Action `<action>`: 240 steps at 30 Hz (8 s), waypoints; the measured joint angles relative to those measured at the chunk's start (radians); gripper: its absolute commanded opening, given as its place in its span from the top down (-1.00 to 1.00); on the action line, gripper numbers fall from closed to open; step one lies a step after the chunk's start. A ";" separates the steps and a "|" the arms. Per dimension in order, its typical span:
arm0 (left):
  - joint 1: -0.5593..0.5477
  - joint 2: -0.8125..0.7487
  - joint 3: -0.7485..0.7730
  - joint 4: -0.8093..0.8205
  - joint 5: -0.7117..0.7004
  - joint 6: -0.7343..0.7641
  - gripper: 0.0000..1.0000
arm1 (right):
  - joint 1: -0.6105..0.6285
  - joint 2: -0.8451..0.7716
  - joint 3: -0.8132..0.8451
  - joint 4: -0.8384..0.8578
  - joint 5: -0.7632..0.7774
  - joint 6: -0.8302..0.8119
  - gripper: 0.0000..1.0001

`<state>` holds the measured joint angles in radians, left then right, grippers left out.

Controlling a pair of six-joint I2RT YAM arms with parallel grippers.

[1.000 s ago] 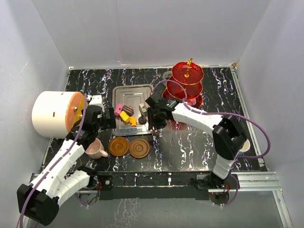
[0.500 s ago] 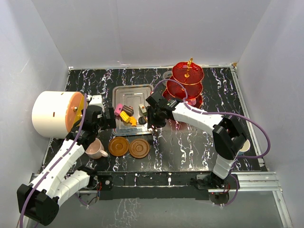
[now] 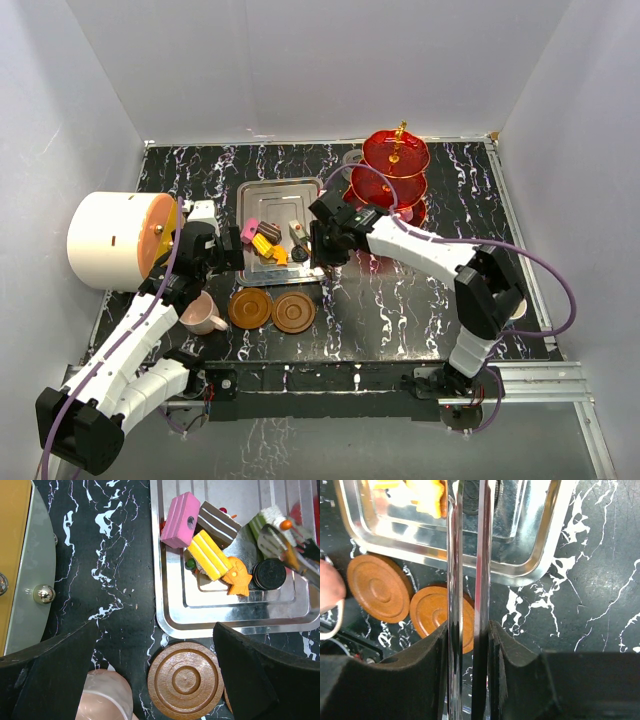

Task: Serve the afternoon tea
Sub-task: Pick up the desert from the tray, then place the desert on the desert table, then adjust the clamp.

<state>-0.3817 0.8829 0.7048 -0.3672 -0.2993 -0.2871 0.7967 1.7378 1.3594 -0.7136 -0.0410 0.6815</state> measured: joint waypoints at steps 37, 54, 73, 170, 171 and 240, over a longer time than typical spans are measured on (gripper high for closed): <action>0.000 0.000 0.000 0.000 0.001 0.000 -0.97 | -0.309 -0.378 0.050 -0.225 0.008 0.027 0.46; 0.000 -0.002 0.000 0.000 0.001 0.000 -0.97 | -0.407 -0.438 -0.123 -0.035 -0.038 0.032 0.43; 0.000 -0.022 0.000 0.000 0.000 0.000 -0.97 | -0.481 -0.410 -0.231 0.188 -0.066 0.026 0.35; 0.000 -0.053 0.000 -0.008 -0.050 0.000 -0.97 | -0.208 -0.992 -0.582 0.342 0.330 -0.479 0.33; 0.000 -0.052 0.000 -0.008 -0.052 -0.001 -0.97 | -0.208 -0.990 -0.582 0.353 0.326 -0.485 0.33; 0.000 -0.089 0.000 -0.010 -0.140 -0.001 -0.97 | 0.038 -0.247 -0.110 0.268 0.296 -0.534 0.29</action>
<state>-0.3817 0.7944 0.7048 -0.3771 -0.4389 -0.2878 0.8349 1.4910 1.2491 -0.4458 0.2554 0.1474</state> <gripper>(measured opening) 0.986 0.359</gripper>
